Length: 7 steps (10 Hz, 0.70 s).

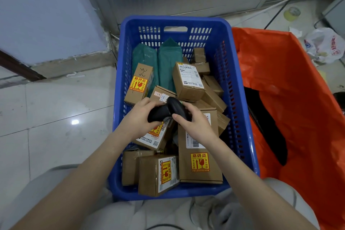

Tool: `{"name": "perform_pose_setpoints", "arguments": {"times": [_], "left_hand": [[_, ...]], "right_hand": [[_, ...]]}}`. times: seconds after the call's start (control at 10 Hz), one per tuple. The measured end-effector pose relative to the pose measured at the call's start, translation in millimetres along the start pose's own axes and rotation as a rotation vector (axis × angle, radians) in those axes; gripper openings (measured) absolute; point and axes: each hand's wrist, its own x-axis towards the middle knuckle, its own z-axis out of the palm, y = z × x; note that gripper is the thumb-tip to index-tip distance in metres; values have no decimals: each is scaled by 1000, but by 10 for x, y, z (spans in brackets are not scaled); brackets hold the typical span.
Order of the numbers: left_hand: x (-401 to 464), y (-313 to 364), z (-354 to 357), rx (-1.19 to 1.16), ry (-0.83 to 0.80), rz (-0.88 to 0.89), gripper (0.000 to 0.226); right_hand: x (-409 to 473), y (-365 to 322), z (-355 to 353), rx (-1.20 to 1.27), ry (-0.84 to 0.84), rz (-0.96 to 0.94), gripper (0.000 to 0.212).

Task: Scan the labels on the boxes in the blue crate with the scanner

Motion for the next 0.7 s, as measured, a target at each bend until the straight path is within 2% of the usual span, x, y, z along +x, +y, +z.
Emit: {"name": "perform_pose_setpoints", "arguments": {"times": [0.7], "left_hand": [[-27,42,-18,39,26,-88,79]], "right_hand": [[-52,-77,-74,-31,-39,26,73]]}}
